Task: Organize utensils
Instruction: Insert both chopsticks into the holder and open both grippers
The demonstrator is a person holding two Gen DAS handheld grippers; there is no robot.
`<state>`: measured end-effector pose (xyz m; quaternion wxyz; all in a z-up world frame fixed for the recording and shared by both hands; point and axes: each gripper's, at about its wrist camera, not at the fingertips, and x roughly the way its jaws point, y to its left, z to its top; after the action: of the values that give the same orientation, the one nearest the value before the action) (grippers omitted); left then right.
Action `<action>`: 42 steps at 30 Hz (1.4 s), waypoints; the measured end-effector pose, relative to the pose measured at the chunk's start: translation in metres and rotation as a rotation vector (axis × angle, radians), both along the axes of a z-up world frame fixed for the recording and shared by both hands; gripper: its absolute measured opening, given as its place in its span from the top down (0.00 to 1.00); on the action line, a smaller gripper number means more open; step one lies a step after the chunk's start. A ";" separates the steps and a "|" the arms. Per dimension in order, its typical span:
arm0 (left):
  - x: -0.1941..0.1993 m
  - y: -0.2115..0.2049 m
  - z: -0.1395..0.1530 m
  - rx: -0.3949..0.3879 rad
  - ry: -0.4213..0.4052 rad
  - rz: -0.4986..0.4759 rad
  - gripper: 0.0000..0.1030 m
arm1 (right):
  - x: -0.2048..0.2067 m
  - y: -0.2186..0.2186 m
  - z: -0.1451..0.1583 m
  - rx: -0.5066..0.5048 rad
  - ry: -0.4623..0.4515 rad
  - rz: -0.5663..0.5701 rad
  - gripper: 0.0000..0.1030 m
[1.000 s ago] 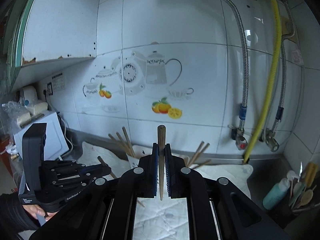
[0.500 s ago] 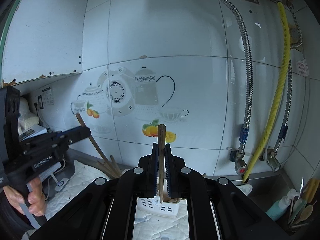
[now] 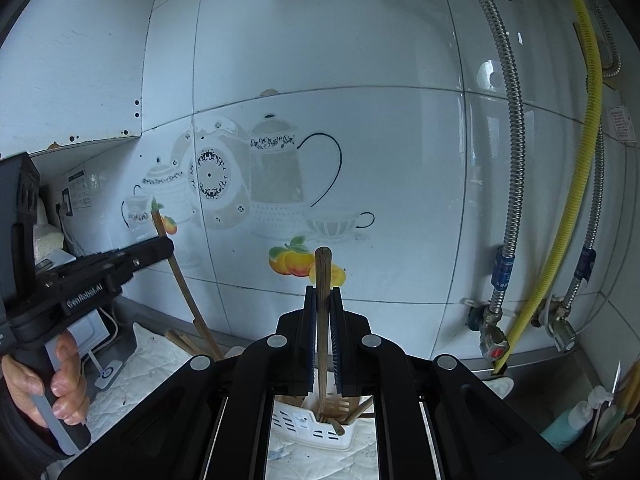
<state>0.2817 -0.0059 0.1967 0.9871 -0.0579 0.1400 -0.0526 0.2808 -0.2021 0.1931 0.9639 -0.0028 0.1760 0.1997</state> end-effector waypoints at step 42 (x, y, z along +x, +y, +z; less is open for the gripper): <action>-0.043 0.011 -0.024 0.012 0.108 0.025 0.57 | -0.057 -0.006 -0.025 -0.019 0.049 0.008 0.62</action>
<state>0.2385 0.0054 0.1728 0.9790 -0.0565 0.1925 -0.0364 0.2237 -0.2084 0.1682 0.9584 -0.0078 0.2017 0.2018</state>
